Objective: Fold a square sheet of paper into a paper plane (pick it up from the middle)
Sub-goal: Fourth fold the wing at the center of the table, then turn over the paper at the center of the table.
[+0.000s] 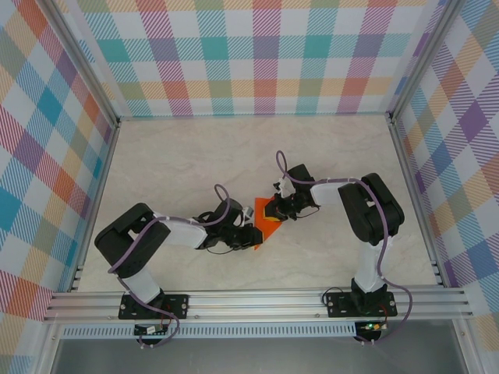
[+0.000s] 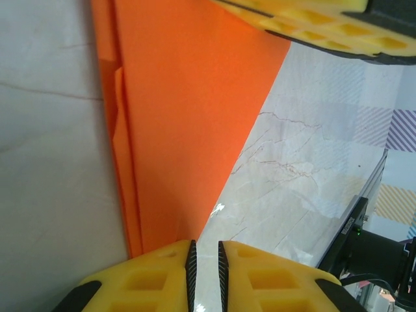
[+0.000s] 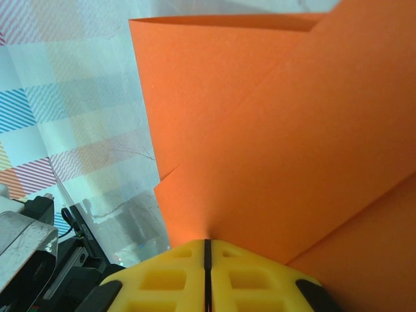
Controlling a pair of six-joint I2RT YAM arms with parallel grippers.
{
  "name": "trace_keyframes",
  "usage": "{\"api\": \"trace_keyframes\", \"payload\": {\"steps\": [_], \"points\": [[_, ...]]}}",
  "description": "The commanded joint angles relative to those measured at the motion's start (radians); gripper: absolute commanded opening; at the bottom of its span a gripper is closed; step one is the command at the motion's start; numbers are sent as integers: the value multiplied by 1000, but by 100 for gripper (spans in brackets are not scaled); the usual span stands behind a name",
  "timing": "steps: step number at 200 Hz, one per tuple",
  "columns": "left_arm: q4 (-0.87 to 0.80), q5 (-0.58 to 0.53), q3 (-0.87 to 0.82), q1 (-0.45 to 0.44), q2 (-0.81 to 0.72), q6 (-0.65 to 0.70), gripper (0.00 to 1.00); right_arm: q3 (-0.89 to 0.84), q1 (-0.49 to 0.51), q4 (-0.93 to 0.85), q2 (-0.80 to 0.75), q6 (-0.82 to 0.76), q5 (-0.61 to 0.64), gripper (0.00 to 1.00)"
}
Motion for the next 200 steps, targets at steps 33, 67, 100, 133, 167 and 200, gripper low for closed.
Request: {"api": "trace_keyframes", "payload": {"steps": [33,67,100,133,167,200], "points": [[-205,-45,-91,-13,-80,56,19,-34,2,-53,105,-3,170,9],[-279,-45,-72,-13,-134,101,19,-31,2,-52,102,1,164,10],[-372,-162,-42,-12,-265,109,19,-13,2,-66,59,5,138,12],[-544,-356,44,-3,-346,146,20,21,2,-117,-67,3,121,20],[-551,-400,114,20,-315,160,27,20,1,-218,-236,-13,245,34],[-526,-358,210,19,-189,177,32,-63,-14,-243,-344,-1,336,42]]}}
